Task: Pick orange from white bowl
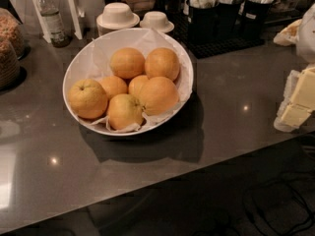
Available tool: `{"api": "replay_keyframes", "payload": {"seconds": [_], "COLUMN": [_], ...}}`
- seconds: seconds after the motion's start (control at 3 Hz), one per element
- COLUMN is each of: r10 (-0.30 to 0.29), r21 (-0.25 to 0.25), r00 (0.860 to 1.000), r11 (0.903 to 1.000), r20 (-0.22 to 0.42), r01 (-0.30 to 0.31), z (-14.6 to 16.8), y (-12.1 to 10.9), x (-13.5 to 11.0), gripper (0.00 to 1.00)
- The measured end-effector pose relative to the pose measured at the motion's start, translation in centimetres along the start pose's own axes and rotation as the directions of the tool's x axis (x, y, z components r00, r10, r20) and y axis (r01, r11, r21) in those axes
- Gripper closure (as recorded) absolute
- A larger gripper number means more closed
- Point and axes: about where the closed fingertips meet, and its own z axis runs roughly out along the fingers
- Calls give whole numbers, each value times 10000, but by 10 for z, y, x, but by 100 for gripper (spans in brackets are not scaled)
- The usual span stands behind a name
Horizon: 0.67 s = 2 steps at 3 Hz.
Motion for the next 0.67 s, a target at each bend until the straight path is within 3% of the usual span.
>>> {"api": "replay_keyframes", "payload": {"seconds": [0.33,0.67], "r10": [-630,-1355], "r21": [186,327], "r00": [9938,9692], "r11": [9979,9908], "r20": [918,2055], "r01": [615,1316], "z": [-1,-3], "y": [-4,-7], "x": [-31,-72], "gripper": [0,0]}}
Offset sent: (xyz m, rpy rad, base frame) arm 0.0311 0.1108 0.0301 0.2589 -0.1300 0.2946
